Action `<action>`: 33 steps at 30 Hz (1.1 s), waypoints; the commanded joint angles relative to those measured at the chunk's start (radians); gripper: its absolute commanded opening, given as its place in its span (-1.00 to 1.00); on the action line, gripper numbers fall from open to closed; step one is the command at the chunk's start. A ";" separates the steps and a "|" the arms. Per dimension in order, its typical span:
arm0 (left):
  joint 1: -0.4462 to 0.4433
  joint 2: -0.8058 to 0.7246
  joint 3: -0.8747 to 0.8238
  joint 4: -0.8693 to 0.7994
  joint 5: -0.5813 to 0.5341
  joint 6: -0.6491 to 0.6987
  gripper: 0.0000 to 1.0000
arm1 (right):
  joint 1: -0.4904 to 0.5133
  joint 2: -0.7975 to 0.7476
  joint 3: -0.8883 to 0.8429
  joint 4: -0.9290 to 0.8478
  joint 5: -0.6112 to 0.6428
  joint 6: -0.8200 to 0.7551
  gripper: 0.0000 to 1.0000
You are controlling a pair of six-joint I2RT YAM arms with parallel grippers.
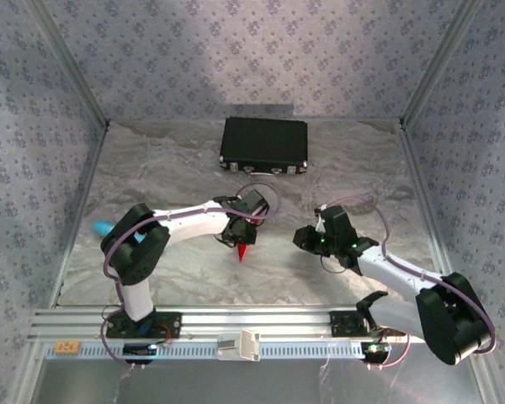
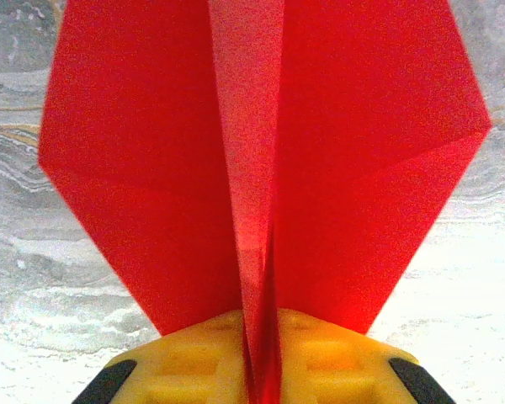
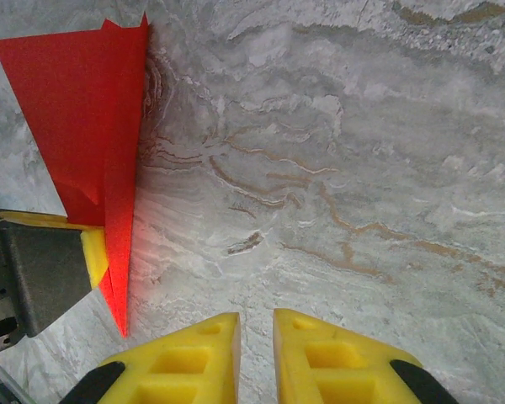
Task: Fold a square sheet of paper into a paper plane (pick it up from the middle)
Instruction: Turn over a paper plane at the center of the table.
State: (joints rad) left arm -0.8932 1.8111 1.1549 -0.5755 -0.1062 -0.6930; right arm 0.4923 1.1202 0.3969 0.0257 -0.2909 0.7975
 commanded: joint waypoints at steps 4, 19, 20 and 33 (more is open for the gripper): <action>-0.007 0.029 -0.019 0.004 -0.024 0.004 -0.70 | -0.004 0.010 -0.005 0.008 0.012 0.014 -0.63; -0.013 0.057 -0.026 0.025 -0.013 -0.021 -0.62 | -0.007 0.016 -0.002 0.014 0.010 0.010 -0.62; -0.015 0.059 -0.025 0.030 -0.005 -0.029 -0.57 | -0.007 0.016 -0.003 0.013 0.009 0.010 -0.62; -0.053 0.103 0.048 -0.001 -0.014 -0.176 -0.40 | -0.020 -0.008 -0.021 0.014 0.003 0.007 -0.62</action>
State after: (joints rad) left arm -0.9302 1.8721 1.1873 -0.5388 -0.1234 -0.8070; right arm 0.4812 1.1290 0.3893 0.0330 -0.2913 0.7975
